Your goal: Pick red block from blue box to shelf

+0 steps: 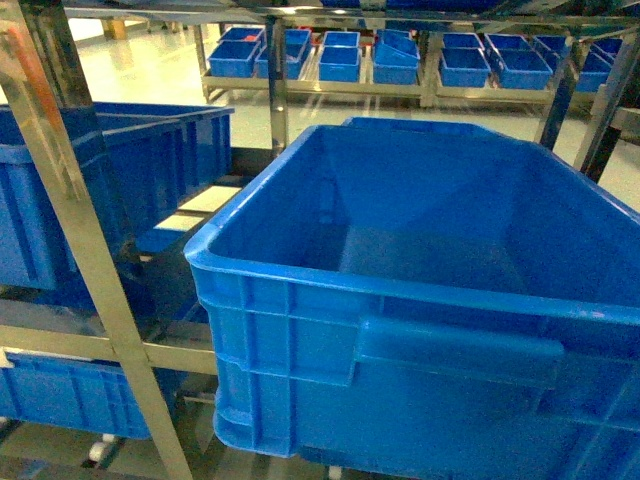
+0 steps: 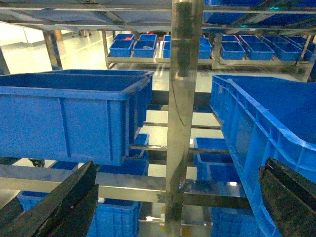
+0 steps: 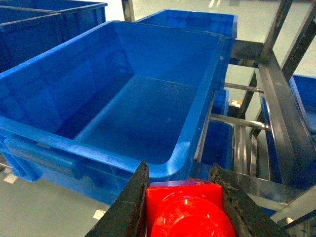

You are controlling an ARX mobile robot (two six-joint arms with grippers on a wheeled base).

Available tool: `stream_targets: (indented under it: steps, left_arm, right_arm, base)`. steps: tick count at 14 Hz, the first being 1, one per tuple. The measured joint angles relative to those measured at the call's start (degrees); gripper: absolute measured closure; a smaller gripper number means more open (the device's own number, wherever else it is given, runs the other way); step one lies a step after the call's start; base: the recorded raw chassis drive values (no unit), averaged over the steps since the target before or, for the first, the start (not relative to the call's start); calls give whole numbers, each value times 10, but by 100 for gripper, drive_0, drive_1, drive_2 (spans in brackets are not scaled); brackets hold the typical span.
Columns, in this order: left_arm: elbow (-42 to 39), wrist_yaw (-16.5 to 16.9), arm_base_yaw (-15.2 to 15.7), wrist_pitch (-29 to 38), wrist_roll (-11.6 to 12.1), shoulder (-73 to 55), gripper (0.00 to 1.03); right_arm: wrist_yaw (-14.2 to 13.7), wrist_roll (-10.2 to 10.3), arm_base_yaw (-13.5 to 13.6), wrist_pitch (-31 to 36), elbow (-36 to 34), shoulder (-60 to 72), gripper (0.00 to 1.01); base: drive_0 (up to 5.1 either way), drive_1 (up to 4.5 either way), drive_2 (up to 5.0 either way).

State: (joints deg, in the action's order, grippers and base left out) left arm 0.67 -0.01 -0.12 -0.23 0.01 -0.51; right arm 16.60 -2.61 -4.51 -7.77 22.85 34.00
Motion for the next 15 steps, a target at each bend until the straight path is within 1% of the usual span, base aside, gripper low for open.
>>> stream_targets:
  steps: [9, 10, 11, 12, 13, 14, 15]
  left_arm:
    - [0, 0, 0, 0, 0, 0, 5]
    - [0, 0, 0, 0, 0, 0, 5]
    - [0, 0, 0, 0, 0, 0, 5]
    - [0, 0, 0, 0, 0, 0, 5]
    - [0, 0, 0, 0, 0, 0, 5]
    - [0, 0, 0, 0, 0, 0, 5]
    - [0, 0, 0, 0, 0, 0, 5]
  right_arm:
    - [0, 0, 0, 0, 0, 0, 73]
    - [-43, 14, 20, -14, 4, 9, 74]
    - [-55, 19, 30, -9, 5, 14, 74]
    - [-69, 36, 52, 3, 11, 33, 73]
    - [-77, 68, 92, 40, 19, 74, 73]
    - [-94, 76, 123, 88, 20, 103, 73]
    - [-99, 76, 145, 132, 23, 136, 73]
  base:
    - [0, 0, 0]
    - [0, 0, 0]
    - [0, 0, 0]
    - [0, 0, 0]
    - [0, 0, 0]
    - [0, 0, 0]
    - [0, 0, 0]
